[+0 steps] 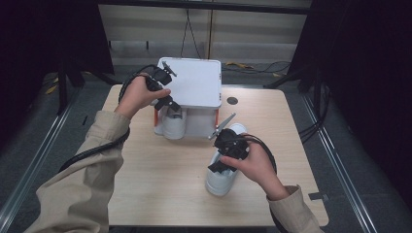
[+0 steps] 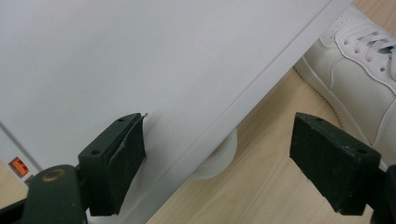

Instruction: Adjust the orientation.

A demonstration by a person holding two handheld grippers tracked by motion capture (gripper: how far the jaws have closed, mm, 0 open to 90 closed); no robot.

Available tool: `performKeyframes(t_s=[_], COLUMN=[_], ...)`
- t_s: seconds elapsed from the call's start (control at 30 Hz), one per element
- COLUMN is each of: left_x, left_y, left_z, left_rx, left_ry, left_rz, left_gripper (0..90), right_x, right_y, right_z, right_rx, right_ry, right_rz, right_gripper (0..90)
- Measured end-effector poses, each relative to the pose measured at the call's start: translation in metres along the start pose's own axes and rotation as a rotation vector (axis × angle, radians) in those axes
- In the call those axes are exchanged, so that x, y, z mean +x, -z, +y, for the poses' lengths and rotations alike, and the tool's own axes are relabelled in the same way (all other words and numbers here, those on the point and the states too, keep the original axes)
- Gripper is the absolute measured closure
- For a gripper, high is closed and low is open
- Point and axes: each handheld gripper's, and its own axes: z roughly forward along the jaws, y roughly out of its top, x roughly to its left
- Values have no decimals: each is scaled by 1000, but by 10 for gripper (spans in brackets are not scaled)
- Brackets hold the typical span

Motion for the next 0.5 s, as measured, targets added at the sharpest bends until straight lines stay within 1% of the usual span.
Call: performKeyframes(t_s=[0.1,0.13,0.2,0.23,0.33,0.37,0.43,0.5], left_x=[0,-1,-1,-2,-1,-2,-1,-1], left_y=[0,0,0,0,1,1,1,1], left_z=[-1,-1,-2,-2,-2,-3,-4,-4], left_rx=[-3,-7,-7,-9,-8,-14,-16,-21], left_ry=[-4,3,5,6,-4,7,1,5], left_rz=[2,0,0,1,1,-2,-5,-5], left_gripper=[169,166,166,166,166,166,167,169], right_x=[6,7,8,8,8,8,8,8], right_y=[-5,-7,-14,-16,-25,-27,-27,-27], right_z=[4,5,6,6,5,5,6,6], right_rx=[4,8,24,29,42,39,27,28], right_ry=[16,14,7,11,6,-4,-14,-16], right_rz=[11,16,31,31,37,42,46,44], right_gripper=[283,282,283,285,332,346,370,389])
